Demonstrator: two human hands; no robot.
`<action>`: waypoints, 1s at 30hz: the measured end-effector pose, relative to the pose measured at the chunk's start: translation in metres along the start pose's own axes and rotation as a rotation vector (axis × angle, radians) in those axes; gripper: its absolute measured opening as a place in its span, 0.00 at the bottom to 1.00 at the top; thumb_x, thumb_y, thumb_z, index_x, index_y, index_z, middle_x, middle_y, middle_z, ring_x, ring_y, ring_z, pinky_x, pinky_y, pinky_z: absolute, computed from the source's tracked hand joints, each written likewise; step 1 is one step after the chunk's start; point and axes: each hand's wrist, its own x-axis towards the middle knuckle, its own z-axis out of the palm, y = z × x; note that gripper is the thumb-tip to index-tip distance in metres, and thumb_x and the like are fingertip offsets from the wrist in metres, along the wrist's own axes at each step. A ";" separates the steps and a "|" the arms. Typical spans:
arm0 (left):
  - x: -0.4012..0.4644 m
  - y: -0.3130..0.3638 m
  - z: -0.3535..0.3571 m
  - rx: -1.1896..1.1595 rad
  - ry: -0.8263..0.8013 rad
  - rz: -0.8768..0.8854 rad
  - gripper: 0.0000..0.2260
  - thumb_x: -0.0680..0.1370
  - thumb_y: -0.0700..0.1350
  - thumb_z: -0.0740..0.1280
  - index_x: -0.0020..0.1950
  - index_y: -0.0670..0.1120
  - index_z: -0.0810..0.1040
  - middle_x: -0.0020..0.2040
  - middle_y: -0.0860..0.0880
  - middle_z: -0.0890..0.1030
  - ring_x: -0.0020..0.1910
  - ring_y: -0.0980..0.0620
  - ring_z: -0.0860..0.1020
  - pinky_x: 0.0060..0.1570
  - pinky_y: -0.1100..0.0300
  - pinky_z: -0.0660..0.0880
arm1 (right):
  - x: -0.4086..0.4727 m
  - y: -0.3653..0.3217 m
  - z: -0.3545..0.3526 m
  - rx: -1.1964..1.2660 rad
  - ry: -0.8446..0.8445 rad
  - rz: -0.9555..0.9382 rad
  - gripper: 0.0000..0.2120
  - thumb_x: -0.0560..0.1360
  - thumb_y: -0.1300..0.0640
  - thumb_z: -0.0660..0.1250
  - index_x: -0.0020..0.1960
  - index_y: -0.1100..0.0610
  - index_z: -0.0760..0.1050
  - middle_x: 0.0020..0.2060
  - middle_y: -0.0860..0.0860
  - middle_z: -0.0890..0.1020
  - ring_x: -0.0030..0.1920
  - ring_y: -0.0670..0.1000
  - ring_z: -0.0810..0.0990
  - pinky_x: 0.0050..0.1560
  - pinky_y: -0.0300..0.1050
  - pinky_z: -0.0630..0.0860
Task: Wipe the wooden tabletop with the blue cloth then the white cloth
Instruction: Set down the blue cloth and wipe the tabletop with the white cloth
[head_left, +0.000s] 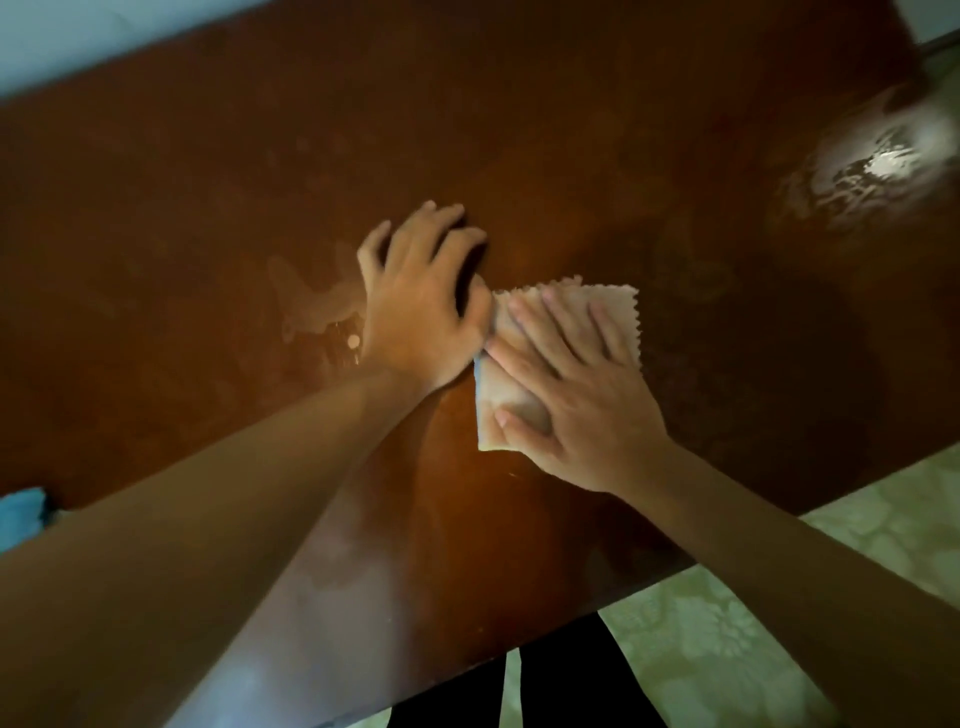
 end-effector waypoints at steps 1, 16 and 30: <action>-0.003 0.004 0.003 -0.011 -0.006 0.020 0.18 0.78 0.47 0.64 0.66 0.45 0.79 0.71 0.46 0.75 0.75 0.46 0.67 0.75 0.43 0.53 | 0.005 0.004 -0.001 -0.006 -0.007 -0.002 0.30 0.82 0.38 0.53 0.80 0.50 0.64 0.82 0.55 0.60 0.83 0.59 0.53 0.79 0.66 0.53; -0.011 0.014 0.015 0.086 -0.076 0.116 0.21 0.79 0.49 0.63 0.70 0.43 0.75 0.73 0.41 0.72 0.76 0.41 0.64 0.76 0.44 0.55 | -0.050 -0.031 0.008 0.015 0.010 0.150 0.31 0.82 0.38 0.55 0.82 0.47 0.59 0.83 0.54 0.57 0.83 0.59 0.52 0.80 0.65 0.51; -0.012 0.016 0.016 0.171 -0.091 0.177 0.22 0.79 0.52 0.61 0.70 0.45 0.75 0.74 0.40 0.72 0.76 0.38 0.64 0.75 0.39 0.56 | -0.084 -0.027 0.007 0.032 0.019 0.136 0.30 0.82 0.38 0.54 0.81 0.47 0.61 0.82 0.54 0.58 0.82 0.59 0.54 0.79 0.66 0.53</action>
